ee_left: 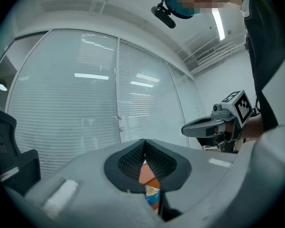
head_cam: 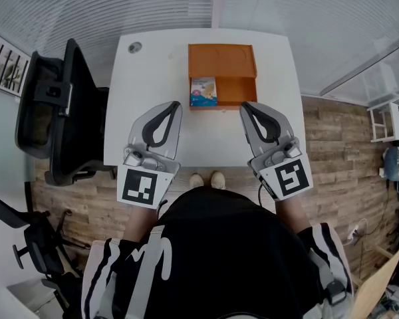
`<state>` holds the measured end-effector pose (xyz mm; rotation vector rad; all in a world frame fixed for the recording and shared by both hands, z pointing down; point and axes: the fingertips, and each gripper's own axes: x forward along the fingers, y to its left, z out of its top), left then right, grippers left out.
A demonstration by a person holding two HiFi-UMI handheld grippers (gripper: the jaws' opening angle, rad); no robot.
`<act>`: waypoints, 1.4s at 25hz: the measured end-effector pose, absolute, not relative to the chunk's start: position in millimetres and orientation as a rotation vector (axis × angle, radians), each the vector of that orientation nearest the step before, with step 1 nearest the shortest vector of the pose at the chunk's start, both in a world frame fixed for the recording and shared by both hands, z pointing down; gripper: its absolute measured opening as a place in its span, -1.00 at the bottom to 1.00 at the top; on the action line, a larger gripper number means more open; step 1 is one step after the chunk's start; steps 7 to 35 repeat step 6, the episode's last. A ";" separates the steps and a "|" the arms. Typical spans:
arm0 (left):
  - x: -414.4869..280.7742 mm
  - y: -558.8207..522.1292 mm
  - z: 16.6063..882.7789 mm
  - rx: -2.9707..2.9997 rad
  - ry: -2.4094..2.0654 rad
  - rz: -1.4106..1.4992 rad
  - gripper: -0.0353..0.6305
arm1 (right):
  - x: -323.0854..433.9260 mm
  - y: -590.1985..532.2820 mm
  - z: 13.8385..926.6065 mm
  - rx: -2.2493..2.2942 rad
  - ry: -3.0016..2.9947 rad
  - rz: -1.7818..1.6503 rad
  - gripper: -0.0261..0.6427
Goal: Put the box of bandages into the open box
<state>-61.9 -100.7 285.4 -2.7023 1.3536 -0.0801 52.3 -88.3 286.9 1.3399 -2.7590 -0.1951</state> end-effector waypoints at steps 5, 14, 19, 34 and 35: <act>-59.8 -100.2 287.9 -2.711 1.341 -0.085 -0.89 | 53.0 -88.2 287.5 1.342 -2.763 -0.192 -0.93; -59.7 -100.3 288.3 -2.712 1.340 -0.085 -0.89 | 54.0 -88.2 288.7 1.341 -2.760 -0.198 -0.93; -59.7 -100.3 288.3 -2.712 1.340 -0.085 -0.89 | 54.0 -88.2 288.7 1.341 -2.760 -0.198 -0.93; -59.7 -100.3 288.3 -2.712 1.340 -0.085 -0.89 | 54.0 -88.2 288.7 1.341 -2.760 -0.198 -0.93; -59.7 -100.3 288.3 -2.712 1.340 -0.085 -0.89 | 54.0 -88.2 288.7 1.341 -2.760 -0.198 -0.93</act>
